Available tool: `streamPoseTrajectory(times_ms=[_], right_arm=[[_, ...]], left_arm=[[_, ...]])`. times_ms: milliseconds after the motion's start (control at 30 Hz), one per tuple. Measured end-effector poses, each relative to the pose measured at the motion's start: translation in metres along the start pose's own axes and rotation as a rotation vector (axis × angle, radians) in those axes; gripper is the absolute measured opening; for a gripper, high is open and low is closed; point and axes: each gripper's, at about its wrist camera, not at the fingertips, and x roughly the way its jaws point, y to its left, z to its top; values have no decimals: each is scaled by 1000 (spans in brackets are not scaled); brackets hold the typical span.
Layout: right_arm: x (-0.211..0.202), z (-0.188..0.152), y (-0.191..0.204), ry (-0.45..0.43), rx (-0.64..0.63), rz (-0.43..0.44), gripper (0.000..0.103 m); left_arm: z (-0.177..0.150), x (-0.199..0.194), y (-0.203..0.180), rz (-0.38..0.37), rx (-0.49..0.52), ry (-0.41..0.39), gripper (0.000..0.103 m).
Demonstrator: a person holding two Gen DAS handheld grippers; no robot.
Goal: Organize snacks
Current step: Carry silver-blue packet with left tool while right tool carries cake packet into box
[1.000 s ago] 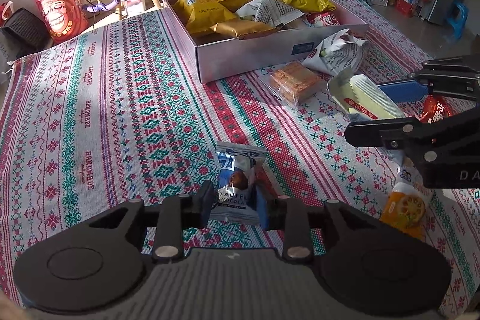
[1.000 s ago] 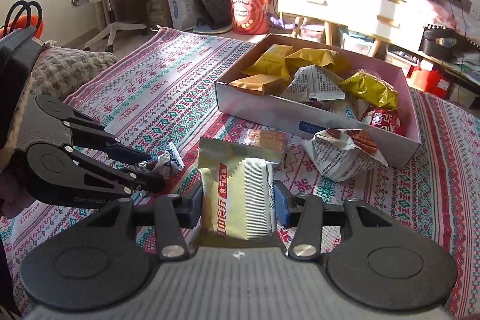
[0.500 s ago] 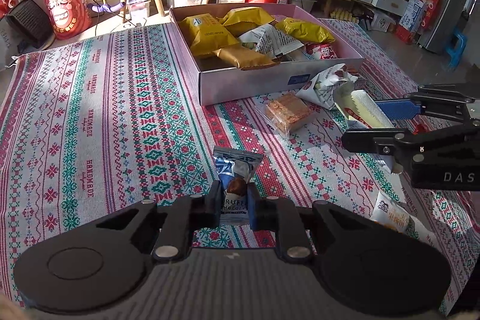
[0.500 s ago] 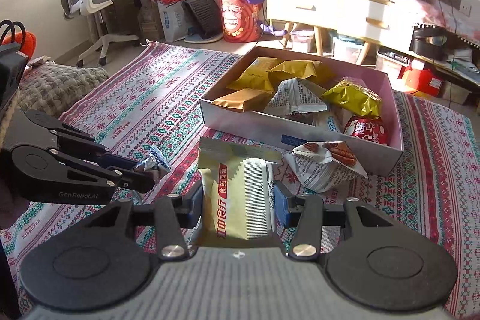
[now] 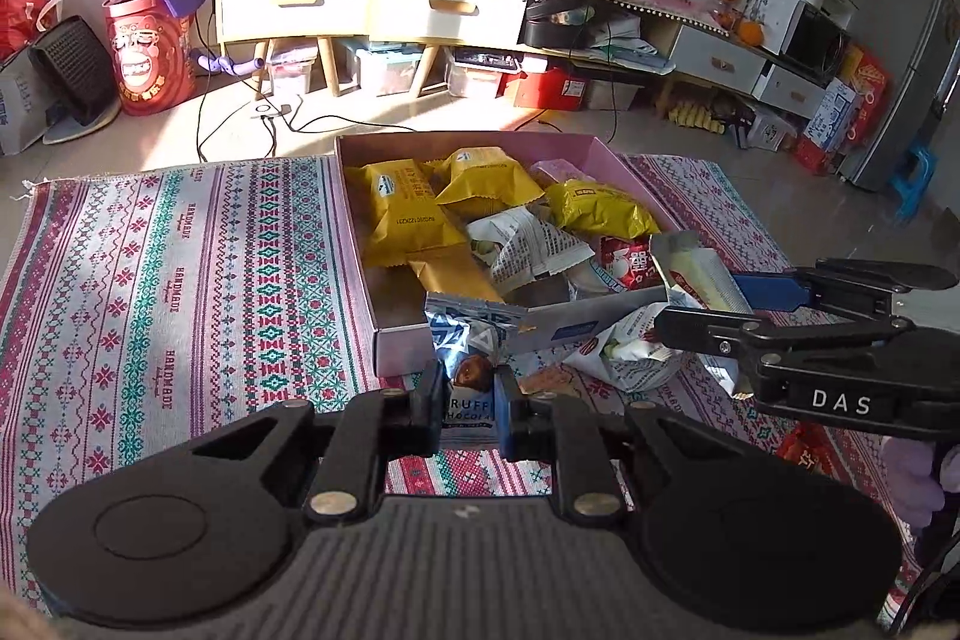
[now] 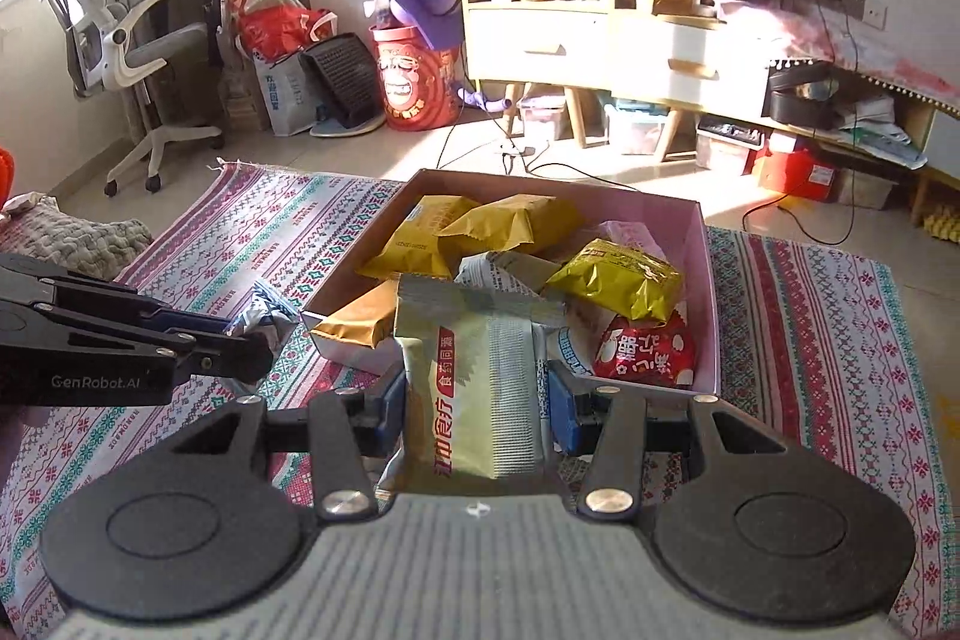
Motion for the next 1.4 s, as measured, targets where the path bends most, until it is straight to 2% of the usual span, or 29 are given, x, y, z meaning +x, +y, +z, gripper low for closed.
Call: streamPoseTrajectory(times_ms=[133, 233, 467, 567, 700, 1000, 1400], right_arm=[[10, 7, -12, 1, 35, -13, 44], [17, 11, -18, 7, 47, -21, 44], [35, 12, -36, 43, 106, -31, 44], [42, 13, -39, 58, 122, -30, 44], [50, 14, -41, 72, 113, -36, 44], [60, 17, -43, 69, 98, -57, 44], [66, 16, -38, 48, 46, -87, 46]], left_arm=[[17, 10, -7, -25, -31, -26, 21], [26, 22, -13, -27, -18, -25, 21], [31, 55, -3, 15, -31, 31, 21], [35, 61, -1, 24, -32, 26, 21], [38, 69, 0, 56, -1, 22, 21], [39, 95, 13, 101, -20, 43, 21], [37, 91, 9, 94, -16, 54, 24]])
